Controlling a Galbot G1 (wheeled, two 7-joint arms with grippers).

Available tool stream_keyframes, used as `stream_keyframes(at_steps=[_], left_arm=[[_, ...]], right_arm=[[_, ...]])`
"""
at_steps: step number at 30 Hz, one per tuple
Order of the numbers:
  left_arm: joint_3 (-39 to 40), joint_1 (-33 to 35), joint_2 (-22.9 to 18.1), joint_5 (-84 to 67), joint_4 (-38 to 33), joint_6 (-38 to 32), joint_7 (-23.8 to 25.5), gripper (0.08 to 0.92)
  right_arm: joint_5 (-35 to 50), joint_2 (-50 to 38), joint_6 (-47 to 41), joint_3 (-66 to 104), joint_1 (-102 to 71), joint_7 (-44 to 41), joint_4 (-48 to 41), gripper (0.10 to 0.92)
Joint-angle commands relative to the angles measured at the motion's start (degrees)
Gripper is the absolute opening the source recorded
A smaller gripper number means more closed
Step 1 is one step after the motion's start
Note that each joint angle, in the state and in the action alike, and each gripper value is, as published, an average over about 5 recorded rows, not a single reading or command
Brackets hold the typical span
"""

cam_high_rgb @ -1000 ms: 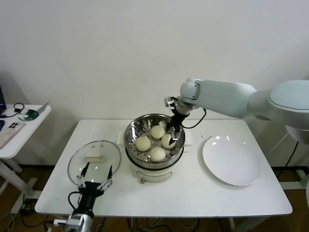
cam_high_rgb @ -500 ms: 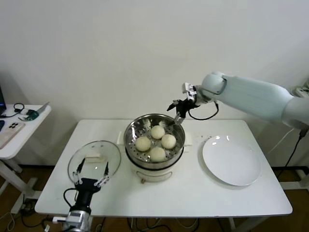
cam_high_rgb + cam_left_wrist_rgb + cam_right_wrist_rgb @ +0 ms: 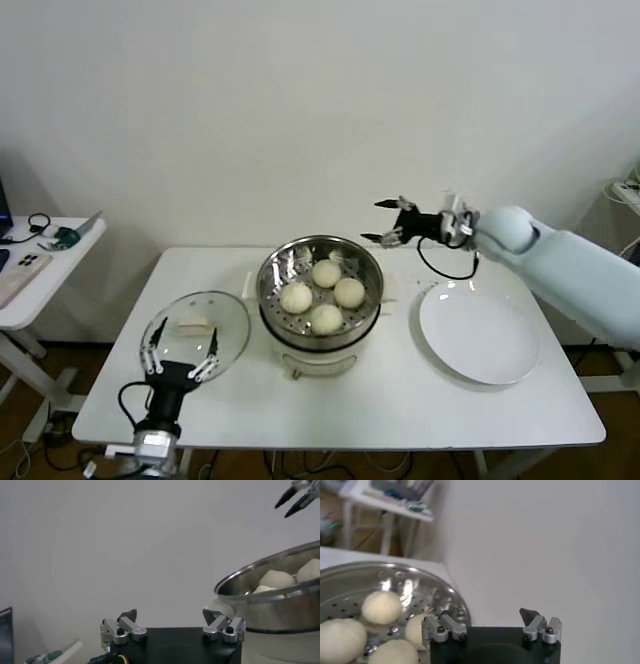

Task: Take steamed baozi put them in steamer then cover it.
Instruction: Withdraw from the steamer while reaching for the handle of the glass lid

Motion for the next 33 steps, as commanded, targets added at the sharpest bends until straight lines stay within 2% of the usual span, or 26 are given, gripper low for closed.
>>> stream_keyframes(at_steps=[1, 10, 15, 21, 27, 33], left_arm=[[-0.91, 0.60, 0.11, 17.29, -3.44, 6.38, -1.23, 0.823], [-0.90, -0.10, 2.02, 31.69, -2.60, 10.98, -3.42, 0.823], [-2.24, -0.10, 4.00, 46.97, -1.54, 12.74, -3.85, 0.823], [-1.79, 0.55, 8.70, 54.11, 0.11, 18.04, -1.48, 0.823], [-0.16, -1.21, 11.85, 55.48, 5.88, 19.72, -1.51, 0.823], [2.92, -6.84, 13.30, 55.37, 14.11, 18.78, -2.58, 0.823]], right_arm=[[-7.70, -6.79, 3.90, 41.43, -40.52, 11.49, 11.16, 0.823], [-11.59, 6.05, -0.82, 65.63, -66.60, 16.64, 18.99, 0.823], [-13.63, 11.82, -2.56, 71.16, -74.65, 19.70, 22.87, 0.823], [-14.01, 15.23, 0.10, 72.74, -81.59, 21.65, 25.10, 0.823], [-14.90, 19.12, 1.21, 75.51, -84.49, 19.98, 25.01, 0.823], [-16.43, 20.05, 1.24, 76.84, -84.07, 18.82, 23.02, 0.823]])
